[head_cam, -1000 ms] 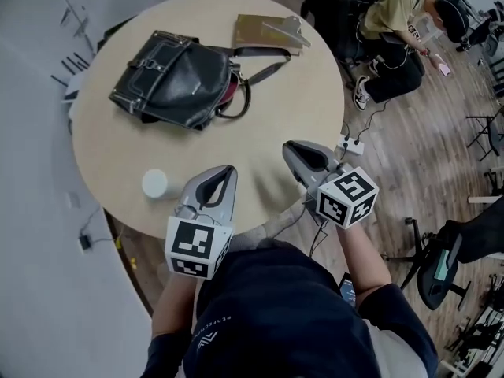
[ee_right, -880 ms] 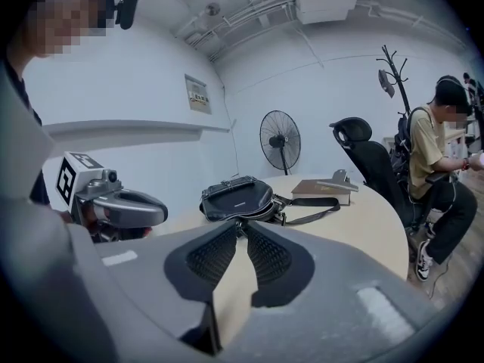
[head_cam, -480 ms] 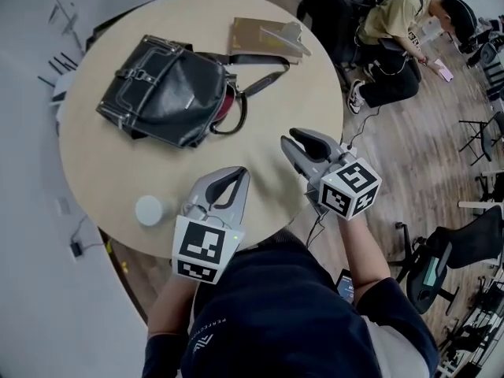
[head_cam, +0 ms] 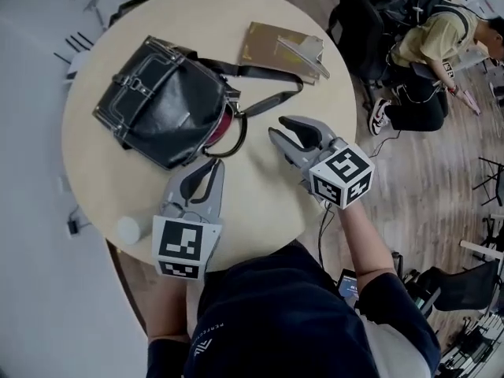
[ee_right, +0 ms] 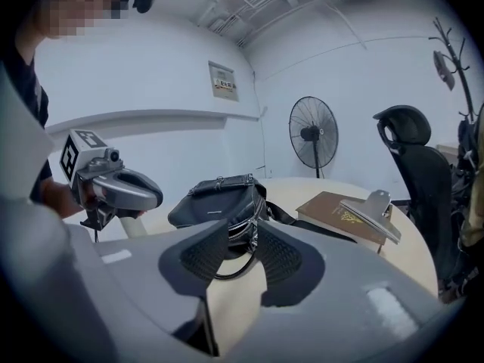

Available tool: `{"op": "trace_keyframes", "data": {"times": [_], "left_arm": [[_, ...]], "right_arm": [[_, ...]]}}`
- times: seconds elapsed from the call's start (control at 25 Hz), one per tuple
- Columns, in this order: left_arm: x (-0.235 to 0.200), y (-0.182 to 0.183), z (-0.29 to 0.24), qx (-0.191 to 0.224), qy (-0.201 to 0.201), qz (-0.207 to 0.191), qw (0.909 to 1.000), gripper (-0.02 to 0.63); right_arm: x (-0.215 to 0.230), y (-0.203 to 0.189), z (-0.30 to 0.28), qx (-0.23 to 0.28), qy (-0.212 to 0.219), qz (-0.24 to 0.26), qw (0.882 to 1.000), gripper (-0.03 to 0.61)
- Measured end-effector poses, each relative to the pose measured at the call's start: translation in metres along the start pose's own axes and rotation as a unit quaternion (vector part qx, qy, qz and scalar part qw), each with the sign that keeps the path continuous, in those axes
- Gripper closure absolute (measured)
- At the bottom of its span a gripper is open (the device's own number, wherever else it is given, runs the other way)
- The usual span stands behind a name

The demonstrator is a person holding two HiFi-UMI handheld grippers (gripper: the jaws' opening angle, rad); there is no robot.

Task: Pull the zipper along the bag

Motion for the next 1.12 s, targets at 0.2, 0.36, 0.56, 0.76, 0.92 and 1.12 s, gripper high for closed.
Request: {"op": "trace_keyframes", "data": {"times": [0.2, 0.36, 0.56, 0.76, 0.92, 1.12], "left_arm": [[-0.017, 0.000, -0.029, -0.025, 0.048, 0.006, 0.9985, 0.578], [-0.030, 0.001, -0.041, -0.046, 0.077, 0.021, 0.9958, 0.578], [-0.037, -0.004, -0.049, -0.069, 0.101, 0.031, 0.9920, 0.578], [-0.044, -0.010, -0.053, -0.084, 0.115, 0.039, 0.9891, 0.578], [-0.049, -0.011, -0.052, -0.091, 0.125, 0.044, 0.9870, 0.580], [-0.056, -0.014, -0.053, -0.098, 0.131, 0.049, 0.9853, 0.581]], "right_arm": [[0.032, -0.007, -0.028, -0.024, 0.052, 0.002, 0.998, 0.462], [0.045, -0.009, -0.049, -0.039, 0.089, 0.007, 0.995, 0.462], [0.062, -0.012, -0.071, -0.057, 0.119, 0.015, 0.991, 0.462], [0.070, -0.015, -0.091, -0.068, 0.145, 0.020, 0.987, 0.462], [0.073, -0.017, -0.106, -0.083, 0.163, 0.035, 0.983, 0.462], [0.075, -0.018, -0.119, -0.104, 0.183, 0.062, 0.976, 0.462]]}}
Point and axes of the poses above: the fingertips, and each gripper's own axes: z backward along the fingers, x to its right, y out of its top, the point moved 3 cm from there along z, backward along the fingers, and after that the axes turned 15 degrees about y, right-handed, at the moved point
